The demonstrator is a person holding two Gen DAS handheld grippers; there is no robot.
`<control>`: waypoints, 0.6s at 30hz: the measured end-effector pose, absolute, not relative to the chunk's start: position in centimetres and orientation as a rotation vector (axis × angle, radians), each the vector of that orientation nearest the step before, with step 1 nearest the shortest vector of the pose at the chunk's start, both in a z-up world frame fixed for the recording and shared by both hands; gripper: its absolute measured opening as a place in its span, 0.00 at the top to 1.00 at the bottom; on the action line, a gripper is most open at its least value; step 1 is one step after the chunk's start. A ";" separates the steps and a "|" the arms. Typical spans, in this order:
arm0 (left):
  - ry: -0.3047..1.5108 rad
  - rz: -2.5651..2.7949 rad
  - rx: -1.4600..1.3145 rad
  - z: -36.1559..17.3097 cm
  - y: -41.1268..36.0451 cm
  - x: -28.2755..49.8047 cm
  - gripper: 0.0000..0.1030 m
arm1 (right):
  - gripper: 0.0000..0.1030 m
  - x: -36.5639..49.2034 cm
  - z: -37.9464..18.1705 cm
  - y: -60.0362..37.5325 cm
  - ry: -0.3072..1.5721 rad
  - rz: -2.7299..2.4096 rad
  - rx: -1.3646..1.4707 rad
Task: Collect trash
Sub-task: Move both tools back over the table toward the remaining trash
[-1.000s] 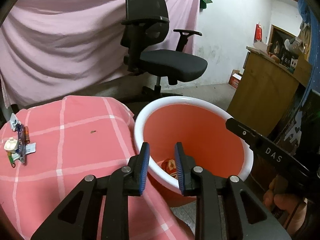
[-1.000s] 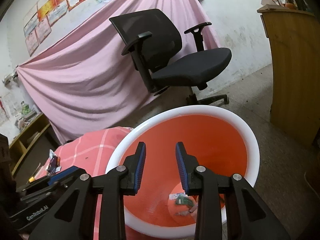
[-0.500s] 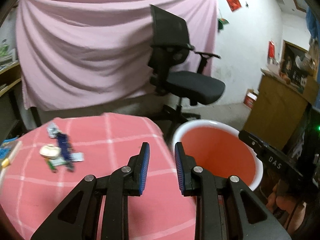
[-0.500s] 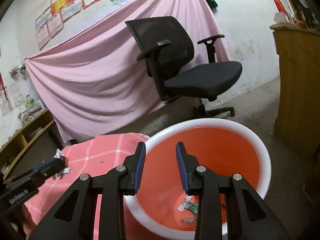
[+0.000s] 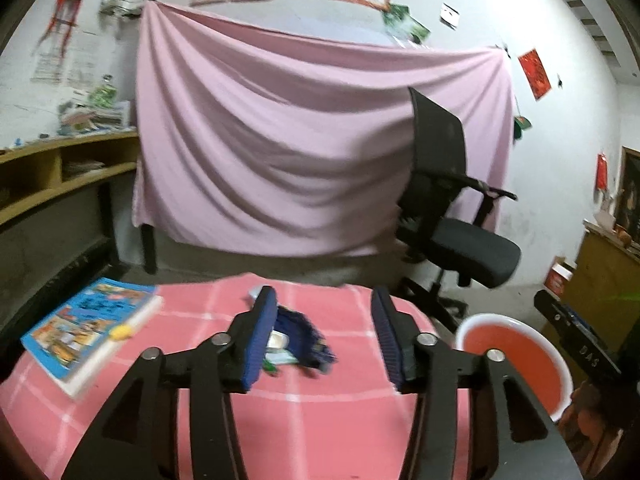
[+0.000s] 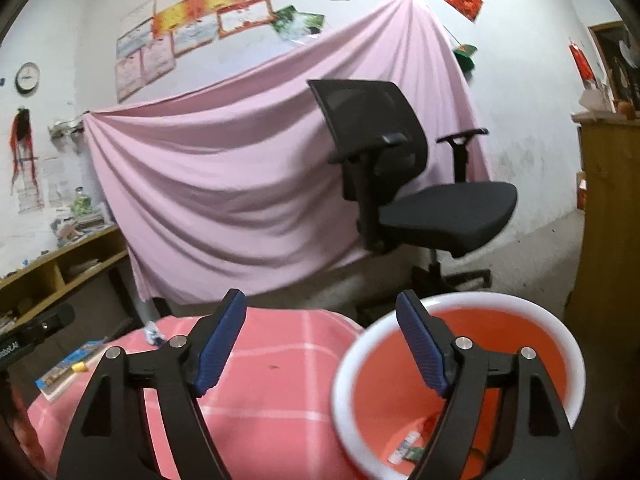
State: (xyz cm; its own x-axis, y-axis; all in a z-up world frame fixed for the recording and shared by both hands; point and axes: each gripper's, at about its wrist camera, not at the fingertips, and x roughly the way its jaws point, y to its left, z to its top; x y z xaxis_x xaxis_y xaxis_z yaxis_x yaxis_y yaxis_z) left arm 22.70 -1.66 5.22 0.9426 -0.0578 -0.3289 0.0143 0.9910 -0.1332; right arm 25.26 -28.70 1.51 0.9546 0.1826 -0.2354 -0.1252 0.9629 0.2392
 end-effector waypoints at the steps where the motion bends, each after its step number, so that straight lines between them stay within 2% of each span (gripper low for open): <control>1: 0.322 -0.019 -0.129 5.1 -1.0 22.3 0.39 | 0.16 25.2 1.7 -28.1 0.249 0.166 0.214; 2: 0.296 0.005 -0.132 5.0 -0.3 21.8 0.33 | 0.13 25.2 1.9 -27.3 0.231 0.178 0.204; 4: 0.228 0.059 -0.153 4.8 1.4 21.0 0.07 | 0.00 24.7 2.3 -26.2 0.187 0.194 0.200; 5: 0.189 0.091 -0.172 4.5 2.4 20.5 0.03 | 0.00 24.5 2.5 -25.6 0.164 0.206 0.193; 7: 0.137 0.148 -0.206 3.8 3.9 19.8 0.02 | 0.00 24.3 2.7 -24.4 0.134 0.224 0.159; 11: 0.174 0.182 -0.220 3.1 6.0 20.2 0.02 | 0.00 24.3 2.8 -22.1 0.100 0.250 0.096; 18: 0.190 0.178 -0.158 2.6 6.4 21.7 0.02 | 0.00 25.6 1.5 -18.5 0.156 0.295 0.010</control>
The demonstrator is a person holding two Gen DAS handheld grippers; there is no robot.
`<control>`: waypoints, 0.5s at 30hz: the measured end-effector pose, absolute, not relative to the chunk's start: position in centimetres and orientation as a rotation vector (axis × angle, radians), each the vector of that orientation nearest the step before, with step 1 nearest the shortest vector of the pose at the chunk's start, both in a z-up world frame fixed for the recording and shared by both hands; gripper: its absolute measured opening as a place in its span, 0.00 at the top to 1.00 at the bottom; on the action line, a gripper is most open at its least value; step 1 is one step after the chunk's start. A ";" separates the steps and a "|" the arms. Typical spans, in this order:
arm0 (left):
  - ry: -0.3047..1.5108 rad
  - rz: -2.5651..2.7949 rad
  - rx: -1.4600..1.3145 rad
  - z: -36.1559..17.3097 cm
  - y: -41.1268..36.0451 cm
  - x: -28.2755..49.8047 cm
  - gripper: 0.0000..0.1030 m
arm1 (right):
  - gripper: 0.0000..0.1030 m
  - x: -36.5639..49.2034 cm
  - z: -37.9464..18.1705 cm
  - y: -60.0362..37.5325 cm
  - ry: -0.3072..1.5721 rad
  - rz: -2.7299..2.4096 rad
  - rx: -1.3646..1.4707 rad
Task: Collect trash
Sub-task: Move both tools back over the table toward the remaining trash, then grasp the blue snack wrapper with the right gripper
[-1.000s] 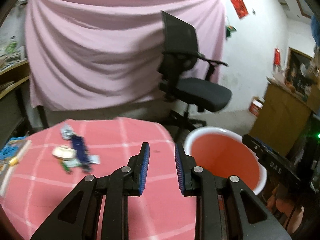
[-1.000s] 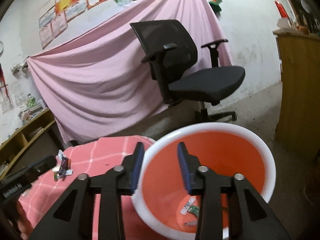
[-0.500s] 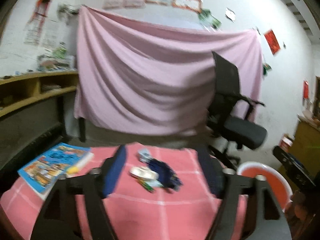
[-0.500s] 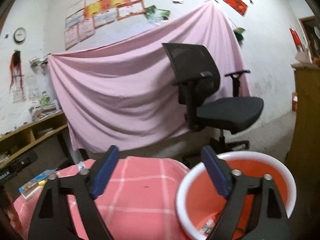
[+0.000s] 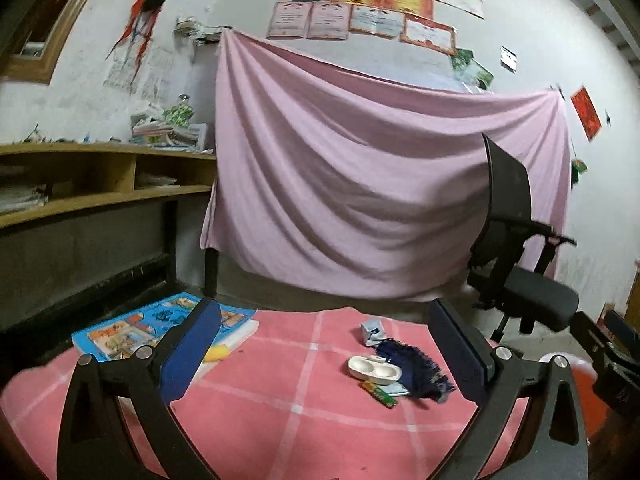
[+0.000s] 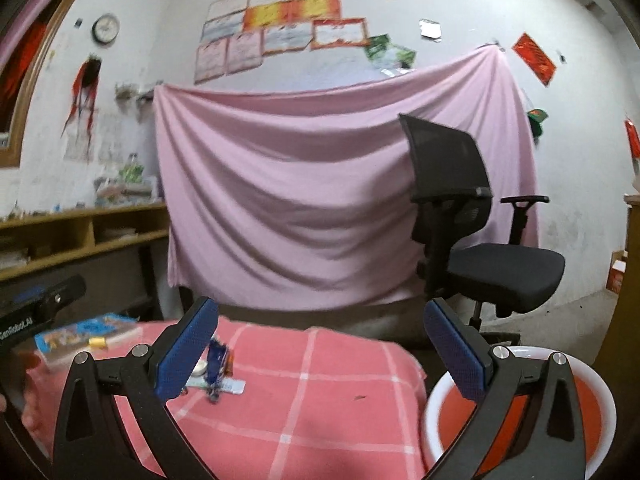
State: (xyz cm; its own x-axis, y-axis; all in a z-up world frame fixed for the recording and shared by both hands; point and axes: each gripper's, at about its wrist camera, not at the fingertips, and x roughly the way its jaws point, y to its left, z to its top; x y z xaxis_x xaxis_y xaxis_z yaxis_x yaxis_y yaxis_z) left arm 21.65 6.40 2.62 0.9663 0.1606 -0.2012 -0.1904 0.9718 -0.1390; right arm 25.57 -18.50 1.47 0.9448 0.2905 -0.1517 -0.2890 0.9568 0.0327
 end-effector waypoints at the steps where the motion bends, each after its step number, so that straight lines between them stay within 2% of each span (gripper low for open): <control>1: 0.190 0.179 -0.150 2.6 6.5 21.9 0.02 | 0.00 26.0 1.3 -18.0 0.169 0.303 0.003; 11: 0.272 0.218 -0.245 1.5 9.9 24.4 0.02 | 0.00 32.3 -0.8 -12.1 0.412 0.433 -0.069; 14: 0.327 0.229 -0.260 1.0 10.7 25.4 0.02 | 0.18 33.4 -2.0 -11.0 0.505 0.469 -0.107; 15: 0.346 0.228 -0.265 0.8 10.8 25.7 0.02 | 0.28 33.7 -2.2 -10.8 0.532 0.483 -0.112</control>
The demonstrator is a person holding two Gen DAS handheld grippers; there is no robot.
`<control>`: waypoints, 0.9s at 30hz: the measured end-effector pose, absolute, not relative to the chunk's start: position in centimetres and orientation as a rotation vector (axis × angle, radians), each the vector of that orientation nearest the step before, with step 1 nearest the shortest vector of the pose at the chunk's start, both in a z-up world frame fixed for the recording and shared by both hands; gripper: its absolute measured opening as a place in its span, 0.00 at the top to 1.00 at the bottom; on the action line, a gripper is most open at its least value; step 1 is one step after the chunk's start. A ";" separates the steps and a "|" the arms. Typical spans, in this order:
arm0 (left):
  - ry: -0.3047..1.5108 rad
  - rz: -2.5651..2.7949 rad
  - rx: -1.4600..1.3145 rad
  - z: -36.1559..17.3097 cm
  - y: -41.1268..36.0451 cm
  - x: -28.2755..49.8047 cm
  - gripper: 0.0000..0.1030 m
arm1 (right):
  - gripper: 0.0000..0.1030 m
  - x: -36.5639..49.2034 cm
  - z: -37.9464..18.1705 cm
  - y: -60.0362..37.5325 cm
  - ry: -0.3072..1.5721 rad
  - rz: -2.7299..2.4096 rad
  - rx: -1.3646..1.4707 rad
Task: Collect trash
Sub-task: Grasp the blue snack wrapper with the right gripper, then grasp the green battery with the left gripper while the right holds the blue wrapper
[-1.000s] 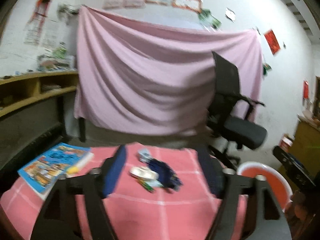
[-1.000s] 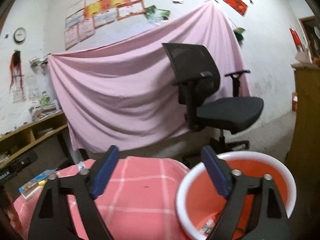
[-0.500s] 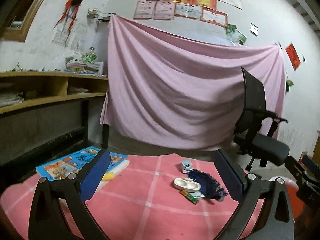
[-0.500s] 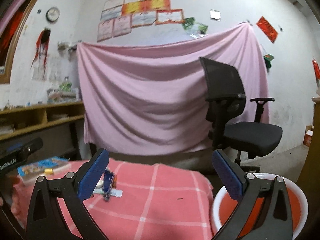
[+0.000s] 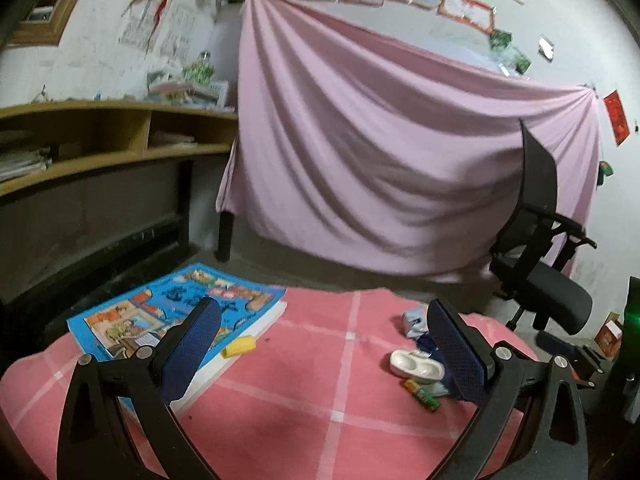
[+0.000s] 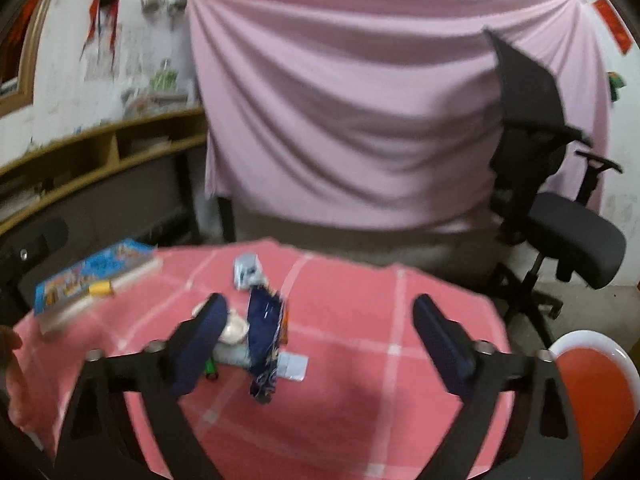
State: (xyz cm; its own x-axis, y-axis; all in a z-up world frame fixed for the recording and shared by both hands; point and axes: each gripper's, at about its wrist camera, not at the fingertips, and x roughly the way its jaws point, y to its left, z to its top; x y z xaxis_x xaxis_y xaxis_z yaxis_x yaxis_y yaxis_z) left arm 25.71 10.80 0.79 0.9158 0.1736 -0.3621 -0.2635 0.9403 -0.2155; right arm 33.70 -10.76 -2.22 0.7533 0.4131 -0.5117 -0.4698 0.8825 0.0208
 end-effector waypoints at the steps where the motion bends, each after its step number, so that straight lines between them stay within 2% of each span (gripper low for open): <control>1: 0.379 0.220 -0.267 0.5 10.9 26.2 0.03 | 0.36 33.9 -2.5 -10.6 0.552 0.492 -0.114; 3: 0.429 0.206 -0.267 0.0 10.9 26.9 0.03 | 0.44 34.7 -3.4 -10.2 0.630 0.521 -0.110; 6: 0.488 0.181 -0.269 -0.7 10.6 27.4 0.03 | 0.63 35.7 -4.7 -9.8 0.741 0.588 -0.081; 9: 0.518 0.139 -0.276 -0.9 10.0 27.7 0.12 | 0.87 35.9 -5.3 -9.6 0.796 0.620 -0.071; 10: 0.525 0.130 -0.276 -0.9 9.8 27.8 0.17 | 0.89 35.8 -5.2 -9.6 0.797 0.624 -0.075; 13: 0.559 0.105 -0.285 -1.3 9.3 28.1 0.32 | 0.92 35.1 -5.1 -9.4 0.793 0.626 -0.105; 18: 0.633 0.022 -0.298 -2.1 7.8 29.2 0.47 | 0.93 34.5 -4.7 -10.3 0.773 0.563 -0.144; 20: 0.672 -0.013 -0.291 -2.4 7.2 29.8 0.48 | 0.93 34.4 -4.7 -11.1 0.771 0.540 -0.158; 22: 0.711 -0.053 -0.300 -2.7 6.6 30.2 0.57 | 0.93 34.4 -4.8 -12.5 0.768 0.513 -0.164; 27: 0.790 -0.108 -0.296 -3.4 5.1 31.4 0.60 | 0.93 34.5 -4.8 -16.5 0.778 0.453 -0.097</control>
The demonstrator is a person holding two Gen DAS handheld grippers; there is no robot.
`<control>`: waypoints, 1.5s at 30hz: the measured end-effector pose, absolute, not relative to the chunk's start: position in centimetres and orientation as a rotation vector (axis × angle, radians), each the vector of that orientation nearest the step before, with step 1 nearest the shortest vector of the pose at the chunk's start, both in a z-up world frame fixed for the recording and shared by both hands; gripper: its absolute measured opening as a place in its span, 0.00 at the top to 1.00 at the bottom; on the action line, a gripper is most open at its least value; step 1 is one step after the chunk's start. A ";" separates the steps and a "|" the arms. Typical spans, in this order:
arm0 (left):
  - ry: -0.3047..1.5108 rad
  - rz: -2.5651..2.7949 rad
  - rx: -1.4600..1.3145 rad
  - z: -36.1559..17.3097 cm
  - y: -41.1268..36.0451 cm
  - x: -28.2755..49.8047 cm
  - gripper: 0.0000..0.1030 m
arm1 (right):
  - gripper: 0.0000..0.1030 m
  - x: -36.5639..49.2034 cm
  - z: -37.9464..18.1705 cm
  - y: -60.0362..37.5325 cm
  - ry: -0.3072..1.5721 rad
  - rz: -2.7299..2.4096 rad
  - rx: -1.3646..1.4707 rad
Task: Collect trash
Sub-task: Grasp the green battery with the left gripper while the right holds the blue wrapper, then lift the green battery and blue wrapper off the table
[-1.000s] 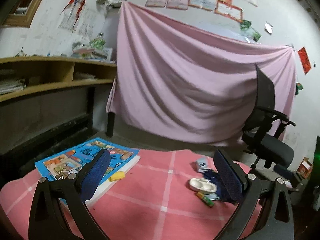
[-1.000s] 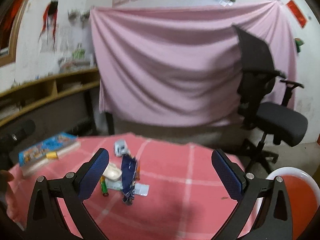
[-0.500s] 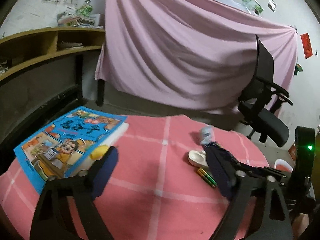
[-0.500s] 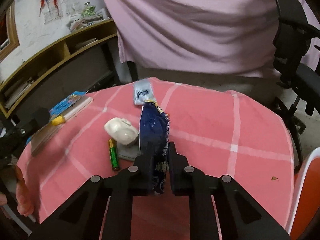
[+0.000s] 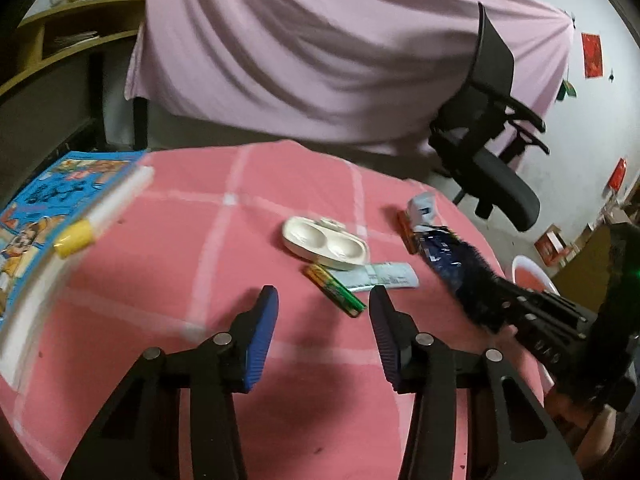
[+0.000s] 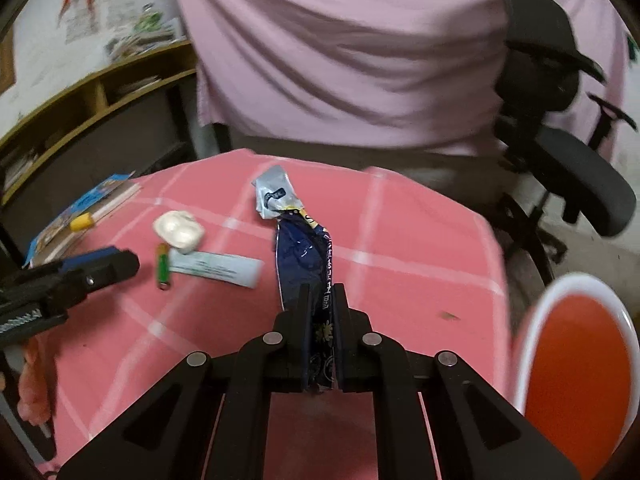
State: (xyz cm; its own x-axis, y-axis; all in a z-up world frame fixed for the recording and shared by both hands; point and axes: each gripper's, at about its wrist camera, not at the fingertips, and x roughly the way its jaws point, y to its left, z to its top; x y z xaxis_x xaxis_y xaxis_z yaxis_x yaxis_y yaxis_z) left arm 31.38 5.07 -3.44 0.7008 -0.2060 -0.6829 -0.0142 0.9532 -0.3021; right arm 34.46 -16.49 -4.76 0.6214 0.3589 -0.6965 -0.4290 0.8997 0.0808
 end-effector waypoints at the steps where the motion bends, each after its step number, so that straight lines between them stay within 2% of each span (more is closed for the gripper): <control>1: 0.793 -0.115 -0.293 -3.4 4.8 31.5 0.60 | 0.93 34.5 -4.7 -17.3 0.779 0.446 -0.075; 9: 0.830 -0.109 -0.324 -3.7 4.5 33.8 0.61 | 0.93 34.2 -4.6 -17.5 0.769 0.466 -0.067; 13: 0.840 -0.076 -0.297 -3.6 4.1 34.0 0.79 | 0.93 34.2 -4.7 -17.3 0.772 0.470 -0.080; 18: 0.843 -0.090 -0.308 -3.8 4.6 33.5 0.88 | 0.90 34.7 -5.1 -17.4 0.802 0.460 -0.071; 20: 0.841 -0.106 -0.317 -3.8 4.9 33.1 0.91 | 0.83 34.6 -5.0 -17.5 0.796 0.456 -0.068; 22: 0.841 -0.119 -0.325 -3.8 4.9 32.8 0.93 | 0.62 34.2 -4.7 -17.5 0.772 0.449 -0.074; 24: 0.840 -0.122 -0.325 -3.8 4.9 32.6 0.93 | 0.54 33.9 -4.6 -17.4 0.758 0.443 -0.088; 34: 0.843 -0.126 -0.316 -3.7 4.8 32.3 0.94 | 0.54 33.8 -4.6 -16.1 0.736 0.413 -0.183; 45: 0.867 -0.140 -0.319 -4.0 4.7 32.8 0.92 | 0.53 35.5 -6.4 -16.0 0.847 0.391 -0.186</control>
State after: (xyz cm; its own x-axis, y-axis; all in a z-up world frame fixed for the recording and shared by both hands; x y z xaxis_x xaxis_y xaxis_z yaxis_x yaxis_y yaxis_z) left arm 32.83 4.71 -3.95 0.6420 -0.2491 -0.7251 -0.0081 0.9435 -0.3313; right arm 35.50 -15.97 -6.36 0.5966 0.2613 -0.7588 -0.4076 0.9131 -0.0060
